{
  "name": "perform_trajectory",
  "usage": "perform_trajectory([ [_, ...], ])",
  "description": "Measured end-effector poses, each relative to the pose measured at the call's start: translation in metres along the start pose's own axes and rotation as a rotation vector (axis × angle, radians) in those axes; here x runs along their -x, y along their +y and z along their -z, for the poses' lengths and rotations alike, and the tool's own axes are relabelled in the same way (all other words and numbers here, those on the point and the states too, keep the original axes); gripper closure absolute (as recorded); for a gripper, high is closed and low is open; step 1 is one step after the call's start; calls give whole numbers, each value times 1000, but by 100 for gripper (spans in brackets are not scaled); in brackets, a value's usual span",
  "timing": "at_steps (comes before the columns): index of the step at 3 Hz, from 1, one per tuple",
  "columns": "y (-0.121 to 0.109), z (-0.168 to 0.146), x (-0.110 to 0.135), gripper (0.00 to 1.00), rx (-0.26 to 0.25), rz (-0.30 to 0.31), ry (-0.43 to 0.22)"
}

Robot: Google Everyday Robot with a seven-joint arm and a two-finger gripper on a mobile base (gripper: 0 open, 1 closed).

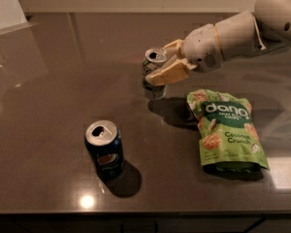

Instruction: Move 7up can near pepsi can

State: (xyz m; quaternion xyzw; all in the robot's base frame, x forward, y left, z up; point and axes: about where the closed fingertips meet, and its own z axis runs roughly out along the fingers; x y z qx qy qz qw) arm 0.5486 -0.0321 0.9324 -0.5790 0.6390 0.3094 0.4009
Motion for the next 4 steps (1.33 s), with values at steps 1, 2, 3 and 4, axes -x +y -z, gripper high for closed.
perform_trajectory([
  [1,28,3,2,100,90,25,3],
  [2,55,-5,7,100,187,19,22],
  [3,85,-14,12,100,262,24,45],
  [4,104,-21,16,100,276,62,57],
])
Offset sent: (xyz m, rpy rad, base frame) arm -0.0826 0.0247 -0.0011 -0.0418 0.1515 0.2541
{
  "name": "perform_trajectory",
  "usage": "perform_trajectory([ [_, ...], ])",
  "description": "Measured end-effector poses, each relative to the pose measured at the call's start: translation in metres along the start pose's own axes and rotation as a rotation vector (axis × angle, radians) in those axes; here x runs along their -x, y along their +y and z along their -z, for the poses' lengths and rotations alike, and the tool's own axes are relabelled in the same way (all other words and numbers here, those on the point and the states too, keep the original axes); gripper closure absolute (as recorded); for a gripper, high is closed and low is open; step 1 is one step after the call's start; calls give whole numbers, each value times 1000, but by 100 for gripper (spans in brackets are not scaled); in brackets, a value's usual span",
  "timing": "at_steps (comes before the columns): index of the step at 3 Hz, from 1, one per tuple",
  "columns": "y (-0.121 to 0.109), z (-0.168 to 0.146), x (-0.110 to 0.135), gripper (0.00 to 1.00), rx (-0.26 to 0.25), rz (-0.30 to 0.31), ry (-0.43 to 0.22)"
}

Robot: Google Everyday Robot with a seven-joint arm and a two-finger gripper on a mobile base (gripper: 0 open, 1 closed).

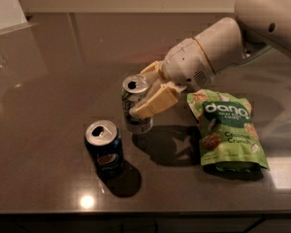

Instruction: Move 7up can near pepsi can

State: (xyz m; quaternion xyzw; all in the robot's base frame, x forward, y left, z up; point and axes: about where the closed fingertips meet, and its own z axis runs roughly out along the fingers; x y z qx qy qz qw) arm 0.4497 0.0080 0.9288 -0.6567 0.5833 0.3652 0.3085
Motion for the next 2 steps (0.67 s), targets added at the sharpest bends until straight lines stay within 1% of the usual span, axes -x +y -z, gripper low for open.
perform_trajectory([
  [1,10,-11,-1,82,-13,38,24],
  [2,11,-20,-9,60,-11,47,32],
])
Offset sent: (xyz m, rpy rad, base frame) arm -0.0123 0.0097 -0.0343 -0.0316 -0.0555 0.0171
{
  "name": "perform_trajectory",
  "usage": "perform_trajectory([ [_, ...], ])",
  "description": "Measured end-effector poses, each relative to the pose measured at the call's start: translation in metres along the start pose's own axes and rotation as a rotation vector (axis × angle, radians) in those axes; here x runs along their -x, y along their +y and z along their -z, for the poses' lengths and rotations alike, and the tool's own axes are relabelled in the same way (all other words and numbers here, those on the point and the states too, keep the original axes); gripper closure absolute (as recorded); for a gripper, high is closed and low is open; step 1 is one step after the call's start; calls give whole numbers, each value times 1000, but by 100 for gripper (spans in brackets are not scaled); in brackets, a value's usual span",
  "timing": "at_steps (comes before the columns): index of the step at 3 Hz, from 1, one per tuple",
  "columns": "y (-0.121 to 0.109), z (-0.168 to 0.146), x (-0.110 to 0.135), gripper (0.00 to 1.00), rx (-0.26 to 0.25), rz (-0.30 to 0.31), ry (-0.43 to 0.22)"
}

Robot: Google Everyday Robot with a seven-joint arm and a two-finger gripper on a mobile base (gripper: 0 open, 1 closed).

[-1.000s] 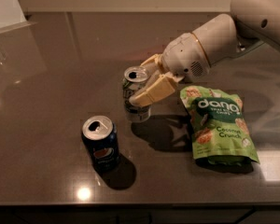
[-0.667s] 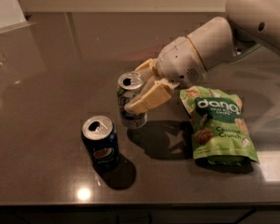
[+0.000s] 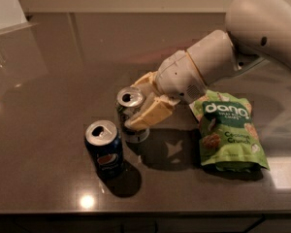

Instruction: Move 7up can near pepsi can

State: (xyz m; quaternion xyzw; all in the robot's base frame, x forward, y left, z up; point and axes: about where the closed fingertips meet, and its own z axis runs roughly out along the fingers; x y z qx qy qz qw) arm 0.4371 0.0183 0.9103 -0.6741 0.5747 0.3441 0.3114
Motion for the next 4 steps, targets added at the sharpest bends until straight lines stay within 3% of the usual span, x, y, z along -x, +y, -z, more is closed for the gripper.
perform_trajectory([
  [2,-10,-12,-16,13,5,-19,-19],
  [3,-10,-14,-15,0,8,-17,-18],
  [4,-10,-14,-15,0,8,-17,-18],
])
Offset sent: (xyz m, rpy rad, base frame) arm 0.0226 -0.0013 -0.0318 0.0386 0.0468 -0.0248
